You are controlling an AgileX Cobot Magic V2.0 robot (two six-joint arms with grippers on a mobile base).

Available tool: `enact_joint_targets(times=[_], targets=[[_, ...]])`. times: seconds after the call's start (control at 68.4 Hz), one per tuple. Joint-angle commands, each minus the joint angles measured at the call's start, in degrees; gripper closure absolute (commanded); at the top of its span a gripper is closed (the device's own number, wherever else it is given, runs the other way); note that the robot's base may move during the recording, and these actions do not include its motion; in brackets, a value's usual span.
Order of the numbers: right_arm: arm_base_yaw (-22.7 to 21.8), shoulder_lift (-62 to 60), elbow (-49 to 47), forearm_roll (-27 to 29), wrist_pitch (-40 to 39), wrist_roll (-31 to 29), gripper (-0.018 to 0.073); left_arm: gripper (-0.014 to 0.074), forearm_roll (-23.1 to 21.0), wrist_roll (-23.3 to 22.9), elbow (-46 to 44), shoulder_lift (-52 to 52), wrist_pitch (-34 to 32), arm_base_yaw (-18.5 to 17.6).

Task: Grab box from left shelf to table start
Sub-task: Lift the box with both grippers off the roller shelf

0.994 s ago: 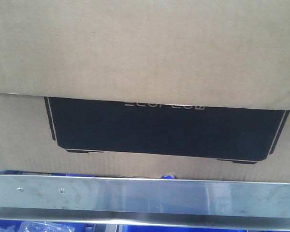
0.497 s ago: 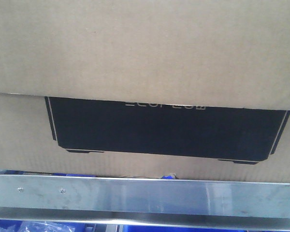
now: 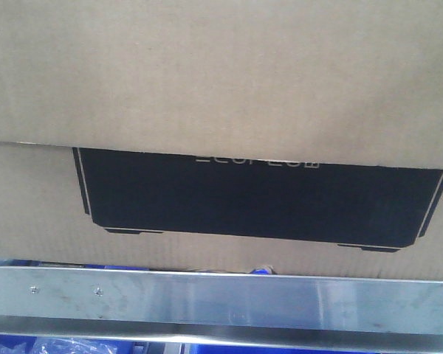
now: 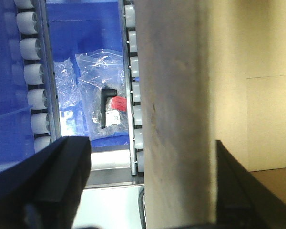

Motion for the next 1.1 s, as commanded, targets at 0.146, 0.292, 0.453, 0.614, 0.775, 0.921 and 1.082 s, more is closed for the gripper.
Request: enact_joint_targets(times=[0.146,0.292,0.453,0.614,0.775,0.921,1.082], targets=[[-0.36,20.77,-19.85,4.52,7.43,-0.26,0.0052,0.0239,0.32,-0.58,-1.96,-1.92,0.1,-0.5],[-0.36,32.27,-30.17,4.52,14.51,-0.26,0.0052,0.0239,0.32,-0.58,-1.96,-1.92,0.1,-0.5],[-0.36,42.71,-37.16,4.25,19.0,-0.43,0.0052,0.0239,0.32,-0.58,-1.96,-1.92,0.1,-0.5],[-0.36,50.8,-38.19,4.19,19.21,-1.39,0.0052,0.0239,0.32,-0.58,-1.96,-1.92,0.1,-0.5],[-0.36,56.39,-38.19,2.76,19.05,-1.76,0.0053,0.0239,0.32,-0.58,-1.96,-1.92,0.1,-0.5],[-0.36,58.58,-38.19,0.84,18.38,-1.76,0.0157,0.026,0.32,-0.58,-1.96,-1.92,0.1,-0.5],[-0.36,58.41,-38.19,0.37,17.65,-1.76,0.045,0.0463,0.32,-0.58,-1.96,-1.92,0.1,-0.5]])
